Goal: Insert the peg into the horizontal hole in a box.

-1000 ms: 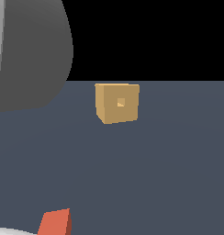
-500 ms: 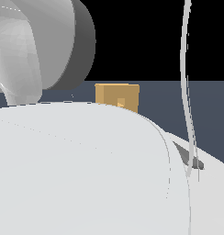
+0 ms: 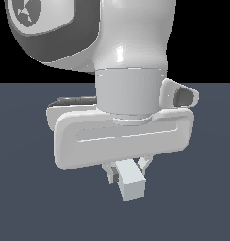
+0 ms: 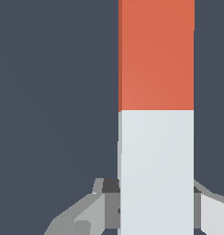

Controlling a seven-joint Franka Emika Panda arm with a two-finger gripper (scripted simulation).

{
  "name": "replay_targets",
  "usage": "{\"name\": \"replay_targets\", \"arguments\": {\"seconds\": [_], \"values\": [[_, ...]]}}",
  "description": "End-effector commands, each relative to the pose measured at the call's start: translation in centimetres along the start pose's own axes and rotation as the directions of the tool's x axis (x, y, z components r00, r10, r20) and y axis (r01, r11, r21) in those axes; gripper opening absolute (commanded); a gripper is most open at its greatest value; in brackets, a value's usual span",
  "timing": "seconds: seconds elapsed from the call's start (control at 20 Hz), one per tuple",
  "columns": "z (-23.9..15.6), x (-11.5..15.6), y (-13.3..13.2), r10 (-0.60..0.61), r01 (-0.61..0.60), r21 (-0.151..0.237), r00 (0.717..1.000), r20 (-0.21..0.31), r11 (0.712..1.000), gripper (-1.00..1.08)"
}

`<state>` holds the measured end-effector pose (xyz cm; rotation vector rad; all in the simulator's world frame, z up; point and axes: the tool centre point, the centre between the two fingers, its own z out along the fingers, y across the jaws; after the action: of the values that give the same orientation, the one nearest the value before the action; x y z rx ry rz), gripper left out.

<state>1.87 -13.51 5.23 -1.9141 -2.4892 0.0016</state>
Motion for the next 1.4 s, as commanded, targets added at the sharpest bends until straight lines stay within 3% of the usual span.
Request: {"name": "replay_targets", "arguments": {"seconds": [0.0, 0.4, 0.65, 0.95, 1.35], "values": [[-0.8, 3.1, 2.0, -0.013, 0.013, -0.001, 1.0, 0.001, 1.0, -1.0], [-2.9, 12.7, 8.0, -0.056, 0.056, -0.001, 0.998, 0.001, 0.998, -1.0], [-3.9, 17.0, 10.7, -0.075, 0.075, -0.002, 0.997, 0.001, 0.997, -1.0], [-4.4, 19.5, 12.3, -0.087, 0.087, -0.002, 0.996, 0.001, 0.996, -1.0], [-4.5, 20.0, 12.7, -0.089, 0.089, -0.002, 0.996, 0.001, 0.996, -1.0]]}}
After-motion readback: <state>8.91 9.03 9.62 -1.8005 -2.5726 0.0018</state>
